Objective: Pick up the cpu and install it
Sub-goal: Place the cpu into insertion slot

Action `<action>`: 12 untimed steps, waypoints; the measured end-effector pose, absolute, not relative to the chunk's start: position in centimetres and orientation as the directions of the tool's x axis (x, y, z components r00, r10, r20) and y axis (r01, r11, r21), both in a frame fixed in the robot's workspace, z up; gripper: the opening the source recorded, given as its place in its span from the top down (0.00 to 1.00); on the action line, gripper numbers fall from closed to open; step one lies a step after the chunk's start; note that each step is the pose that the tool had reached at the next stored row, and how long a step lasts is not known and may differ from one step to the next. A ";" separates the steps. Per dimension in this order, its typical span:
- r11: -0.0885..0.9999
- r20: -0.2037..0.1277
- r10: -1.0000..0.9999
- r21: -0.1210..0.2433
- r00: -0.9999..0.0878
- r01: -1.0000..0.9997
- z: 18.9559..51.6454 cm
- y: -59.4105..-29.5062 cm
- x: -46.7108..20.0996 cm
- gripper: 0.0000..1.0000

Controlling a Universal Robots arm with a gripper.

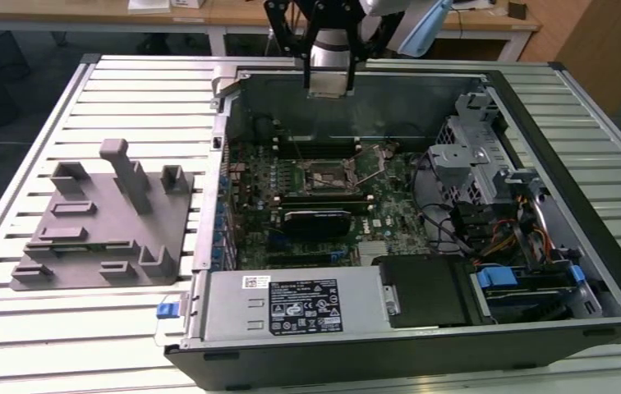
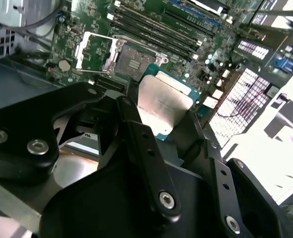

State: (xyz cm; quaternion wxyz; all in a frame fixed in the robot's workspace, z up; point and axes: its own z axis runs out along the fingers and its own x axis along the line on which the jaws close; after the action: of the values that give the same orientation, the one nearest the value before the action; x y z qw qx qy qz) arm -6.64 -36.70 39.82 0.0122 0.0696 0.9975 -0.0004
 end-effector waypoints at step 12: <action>0.957 -0.025 0.289 -0.001 -0.957 0.289 39.7 -36.7 -6.6 0.47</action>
State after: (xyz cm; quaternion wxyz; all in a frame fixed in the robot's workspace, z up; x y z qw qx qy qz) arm -6.64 -36.67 39.68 0.0122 0.1462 0.9892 -0.0024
